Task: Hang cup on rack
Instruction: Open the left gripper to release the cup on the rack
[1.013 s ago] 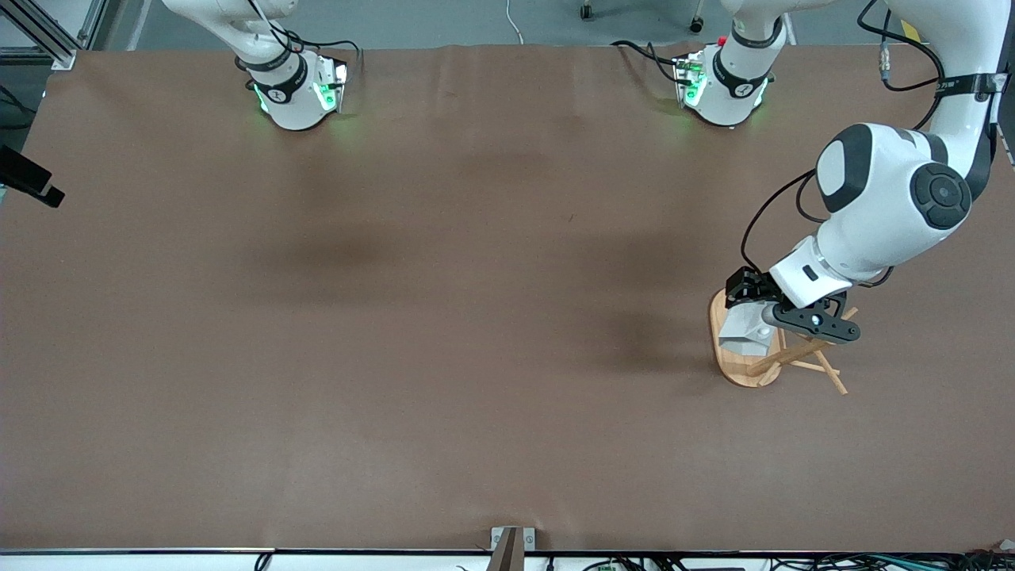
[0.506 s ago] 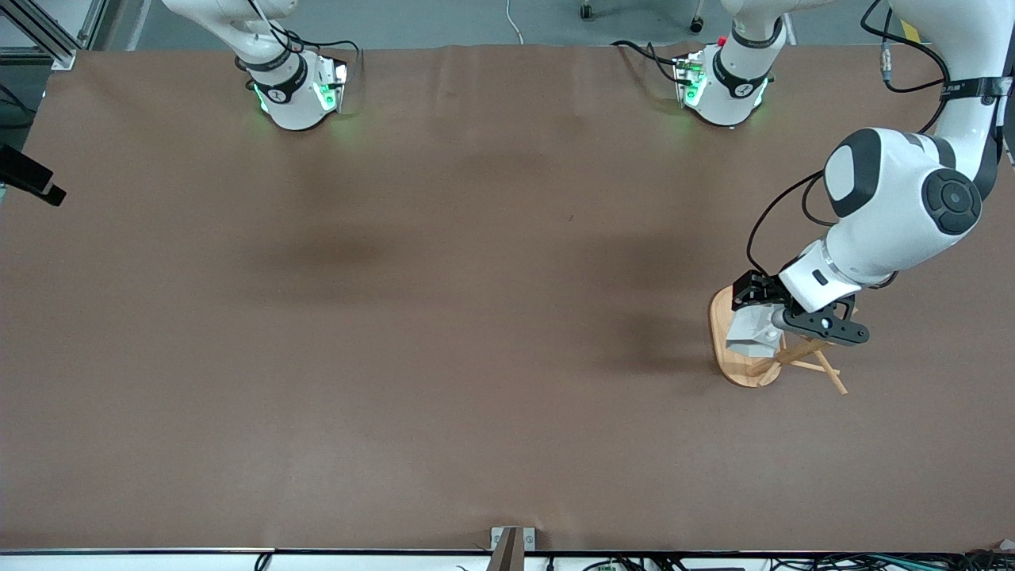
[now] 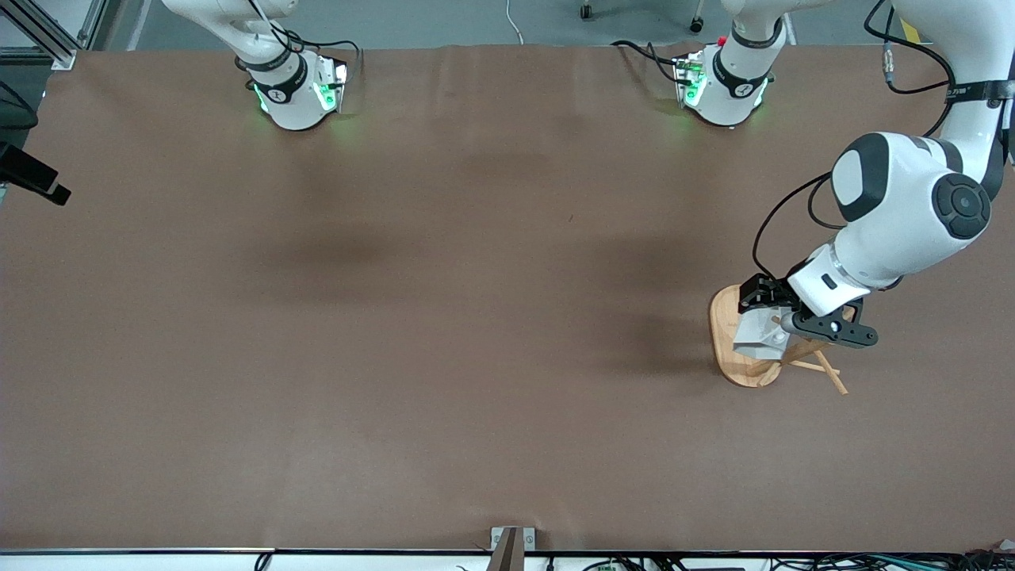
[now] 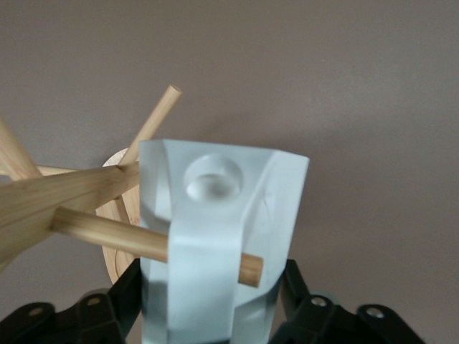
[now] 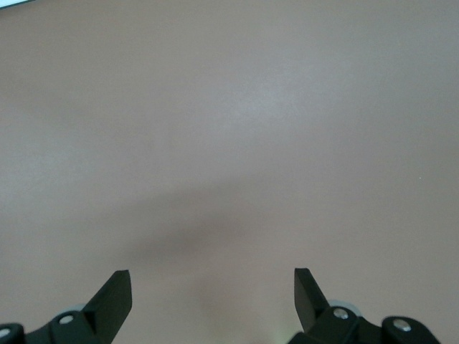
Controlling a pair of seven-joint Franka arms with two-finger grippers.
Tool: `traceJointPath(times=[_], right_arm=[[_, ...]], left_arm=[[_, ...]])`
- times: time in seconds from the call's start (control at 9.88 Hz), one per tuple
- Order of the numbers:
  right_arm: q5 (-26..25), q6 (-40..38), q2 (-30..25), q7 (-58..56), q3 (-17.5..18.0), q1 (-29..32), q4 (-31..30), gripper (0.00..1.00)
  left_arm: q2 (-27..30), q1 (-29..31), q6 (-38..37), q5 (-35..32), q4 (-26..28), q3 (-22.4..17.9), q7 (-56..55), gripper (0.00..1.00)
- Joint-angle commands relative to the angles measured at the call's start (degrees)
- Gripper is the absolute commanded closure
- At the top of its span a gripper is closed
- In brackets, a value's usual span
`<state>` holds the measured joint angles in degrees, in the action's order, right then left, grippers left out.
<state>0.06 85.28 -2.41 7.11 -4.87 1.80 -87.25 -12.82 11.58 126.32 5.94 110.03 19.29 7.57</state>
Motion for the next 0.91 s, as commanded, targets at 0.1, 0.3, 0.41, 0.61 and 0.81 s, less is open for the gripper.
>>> traceJointPath(times=[0.1, 0.3, 0.41, 0.61, 0.81], right_arm=[[0.4, -0.6, 0.0, 1.0, -0.1, -0.1, 0.4, 0.0], [0.4, -0.6, 0.0, 0.9, -0.1, -0.1, 0.4, 0.0], [0.4, -0.6, 0.0, 0.8, 0.0, -0.1, 0.4, 0.0], [0.4, -0.6, 0.0, 0.9, -0.1, -0.1, 0.4, 0.0], [0.4, -0.6, 0.0, 1.0, 0.0, -0.2, 0.4, 0.0]], left_arm=[[-0.7, 0.5, 0.3, 1.0, -0.2, 0.1, 0.2, 0.0], [2.1, 0.5, -3.2, 1.0, -1.8, 0.1, -0.7, 0.0], [3.1, 0.5, -7.4, 0.9, -3.9, 0.1, -2.2, 0.0], [6.2, 0.8, -16.9, 0.3, -9.1, 0.1, -6.2, 0.0], [8.0, 0.2, -26.3, 0.2, -16.0, -2.7, -5.8, 0.0]])
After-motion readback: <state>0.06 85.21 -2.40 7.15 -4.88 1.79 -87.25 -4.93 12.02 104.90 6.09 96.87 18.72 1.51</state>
